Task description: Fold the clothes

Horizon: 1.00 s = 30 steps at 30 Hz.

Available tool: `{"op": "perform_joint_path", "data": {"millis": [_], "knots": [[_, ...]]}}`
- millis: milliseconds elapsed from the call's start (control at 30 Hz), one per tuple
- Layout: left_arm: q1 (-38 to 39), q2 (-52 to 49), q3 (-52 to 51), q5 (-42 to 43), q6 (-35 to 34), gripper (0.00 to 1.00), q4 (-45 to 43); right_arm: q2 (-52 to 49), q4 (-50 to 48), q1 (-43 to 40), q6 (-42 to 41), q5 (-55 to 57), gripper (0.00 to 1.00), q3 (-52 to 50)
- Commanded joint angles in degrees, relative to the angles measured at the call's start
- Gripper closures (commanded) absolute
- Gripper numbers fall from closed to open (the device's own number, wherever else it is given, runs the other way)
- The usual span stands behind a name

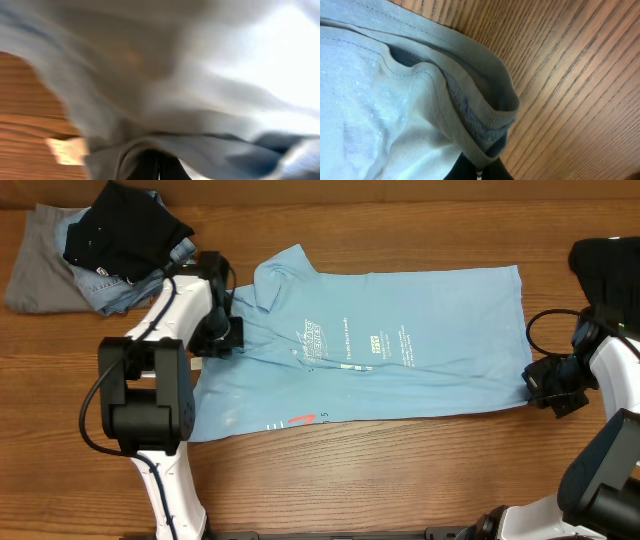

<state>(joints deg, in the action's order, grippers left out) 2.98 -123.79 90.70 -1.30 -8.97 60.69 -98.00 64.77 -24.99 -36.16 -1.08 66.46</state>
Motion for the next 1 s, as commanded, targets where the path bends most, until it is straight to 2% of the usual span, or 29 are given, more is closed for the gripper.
{"op": "perform_joint_path", "data": {"millis": [0, 167, 233, 367, 533, 633, 700, 867, 900, 967], "knots": [[-1.86, -0.26, 2.78, -5.38, 0.59, 0.96, 0.74, 0.0, 0.02, -0.15, 0.2, 1.05, 0.96, 1.33], [-2.23, -0.24, 12.04, -5.51, -0.5, 0.96, 7.82, 0.0, 0.07, -0.15, 0.17, 1.05, 0.96, 1.33], [-2.12, -0.24, 18.34, -4.35, -2.16, 0.96, 13.55, 0.0, 0.17, -0.15, 0.17, 1.05, 0.96, 1.33], [-1.9, -0.17, 23.1, 1.77, -2.84, 0.96, 23.74, 0.0, 0.22, -0.15, 0.17, 1.05, 0.96, 1.33], [-0.26, -0.17, 20.02, 5.84, -2.82, 0.96, 29.27, 0.0, -0.24, -0.15, 0.15, 1.03, 0.96, 1.33], [1.16, -0.17, 16.02, 5.79, -2.62, 0.96, 29.03, 0.0, -0.17, -0.15, 0.15, 1.05, 0.96, 1.33], [2.05, -0.17, 13.07, 6.1, -2.64, 0.96, 28.63, 0.0, -0.04, -0.15, 0.17, 1.05, 0.89, 1.33], [5.14, -0.17, 6.84, 8.72, -2.38, 0.96, 27.02, 0.0, 0.76, -0.15, 0.17, 1.03, 0.88, 1.33], [6.1, -0.17, 5.25, 8.72, -2.4, 0.96, 26.08, 0.0, 1.07, -0.15, 0.17, 1.01, 0.84, 1.33], [7.65, -0.17, 2.62, 8.74, -2.43, 0.96, 24.55, 0.0, 1.7, -0.15, 0.22, 1.03, 0.56, 1.33]]}}
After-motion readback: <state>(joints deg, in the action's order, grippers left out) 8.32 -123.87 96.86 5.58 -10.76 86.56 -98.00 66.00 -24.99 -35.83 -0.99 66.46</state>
